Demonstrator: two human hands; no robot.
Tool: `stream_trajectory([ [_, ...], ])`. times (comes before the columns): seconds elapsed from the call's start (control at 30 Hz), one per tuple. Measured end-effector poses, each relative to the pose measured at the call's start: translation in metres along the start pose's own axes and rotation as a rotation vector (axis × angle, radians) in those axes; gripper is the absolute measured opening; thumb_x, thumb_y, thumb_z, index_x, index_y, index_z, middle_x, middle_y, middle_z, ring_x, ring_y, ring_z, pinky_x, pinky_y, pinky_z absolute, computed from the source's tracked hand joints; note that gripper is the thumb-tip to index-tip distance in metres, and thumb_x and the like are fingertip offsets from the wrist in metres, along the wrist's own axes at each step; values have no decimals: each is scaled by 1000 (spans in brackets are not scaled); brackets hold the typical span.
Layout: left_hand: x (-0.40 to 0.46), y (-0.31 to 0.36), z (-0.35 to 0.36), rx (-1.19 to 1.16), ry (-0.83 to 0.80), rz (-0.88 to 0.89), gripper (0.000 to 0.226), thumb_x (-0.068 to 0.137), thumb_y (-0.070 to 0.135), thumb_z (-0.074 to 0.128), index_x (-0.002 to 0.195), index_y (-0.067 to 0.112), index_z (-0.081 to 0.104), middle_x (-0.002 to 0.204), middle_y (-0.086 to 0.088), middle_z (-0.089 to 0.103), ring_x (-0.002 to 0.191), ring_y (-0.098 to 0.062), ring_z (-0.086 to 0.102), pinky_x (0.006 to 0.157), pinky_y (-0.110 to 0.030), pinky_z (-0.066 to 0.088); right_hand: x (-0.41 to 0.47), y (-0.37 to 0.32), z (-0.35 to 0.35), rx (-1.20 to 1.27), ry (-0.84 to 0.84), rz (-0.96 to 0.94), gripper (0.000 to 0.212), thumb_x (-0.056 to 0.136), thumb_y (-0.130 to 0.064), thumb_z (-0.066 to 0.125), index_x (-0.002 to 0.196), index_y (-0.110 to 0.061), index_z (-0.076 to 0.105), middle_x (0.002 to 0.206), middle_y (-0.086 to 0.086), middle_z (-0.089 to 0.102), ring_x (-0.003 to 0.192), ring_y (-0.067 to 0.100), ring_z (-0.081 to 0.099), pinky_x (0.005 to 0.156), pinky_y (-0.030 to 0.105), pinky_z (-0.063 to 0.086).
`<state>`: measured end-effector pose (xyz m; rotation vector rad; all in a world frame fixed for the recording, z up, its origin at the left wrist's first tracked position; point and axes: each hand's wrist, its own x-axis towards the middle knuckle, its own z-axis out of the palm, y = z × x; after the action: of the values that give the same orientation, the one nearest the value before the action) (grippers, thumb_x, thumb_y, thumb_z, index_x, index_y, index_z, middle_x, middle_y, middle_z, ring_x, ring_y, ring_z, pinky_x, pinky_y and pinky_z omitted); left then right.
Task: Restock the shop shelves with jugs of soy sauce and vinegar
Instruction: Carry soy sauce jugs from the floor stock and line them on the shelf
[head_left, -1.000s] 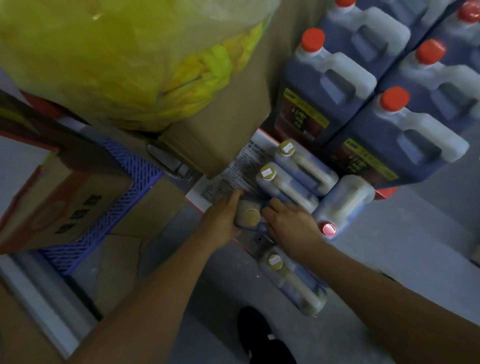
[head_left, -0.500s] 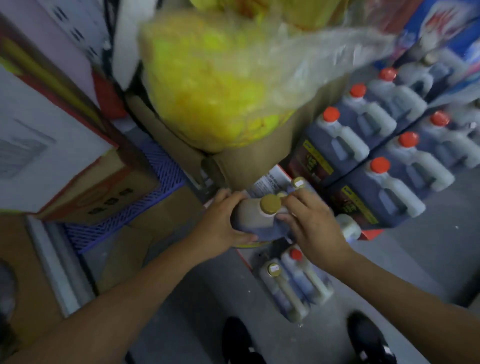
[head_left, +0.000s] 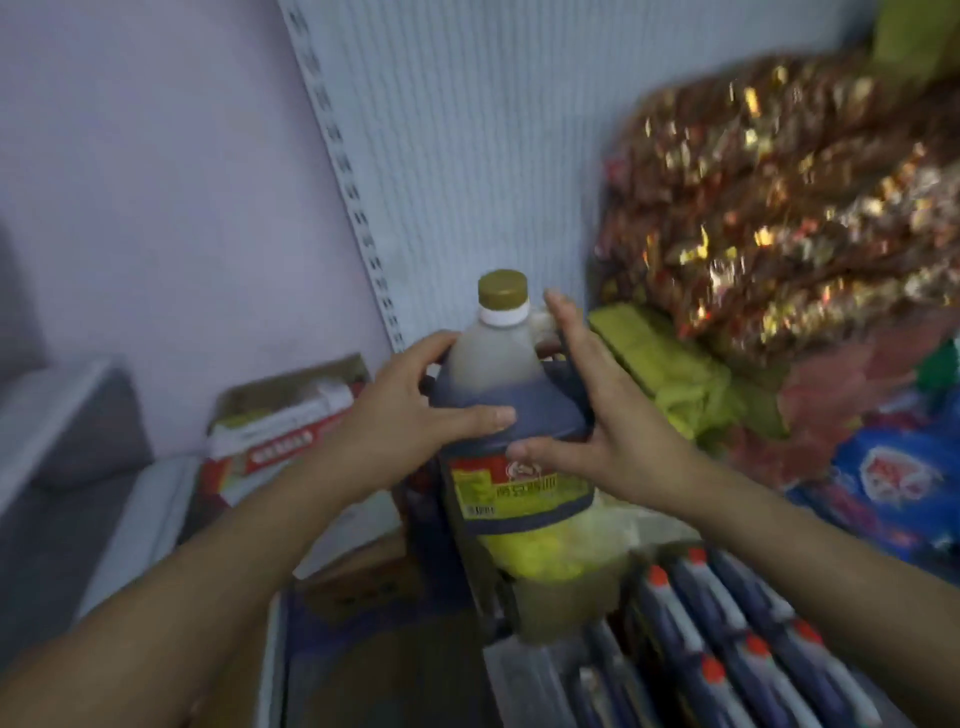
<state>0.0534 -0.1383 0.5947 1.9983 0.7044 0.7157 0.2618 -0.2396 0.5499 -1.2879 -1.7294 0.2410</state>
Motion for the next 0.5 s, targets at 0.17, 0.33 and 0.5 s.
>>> stream_trajectory([
  [0.17, -61, 186, -71, 46, 267, 139, 65, 73, 27, 90, 130, 36, 61, 123, 8, 70, 104, -17, 72, 81, -36, 63, 75, -150, -79, 177, -35, -271, 112, 82, -42, 84, 162, -44, 6, 141, 3, 43, 134, 17, 51, 111, 45, 48],
  [0.33, -163, 315, -119, 117, 531, 230, 69, 76, 26, 85, 138, 38, 57, 127, 5, 70, 111, -20, 71, 89, -39, 62, 105, -302, -114, 295, -222, -504, 111, 81, -43, 85, 158, -55, 7, 145, -1, 40, 136, 14, 50, 109, 43, 51],
  [0.5, -279, 387, -143, 166, 790, 263, 76, 80, 19, 80, 148, 36, 50, 131, 3, 69, 118, -18, 68, 91, -32, 59, 103, -425, -87, 502, -362, -662, 104, 82, -29, 86, 158, -53, 18, 137, 7, 47, 123, 17, 60, 96, 41, 59],
])
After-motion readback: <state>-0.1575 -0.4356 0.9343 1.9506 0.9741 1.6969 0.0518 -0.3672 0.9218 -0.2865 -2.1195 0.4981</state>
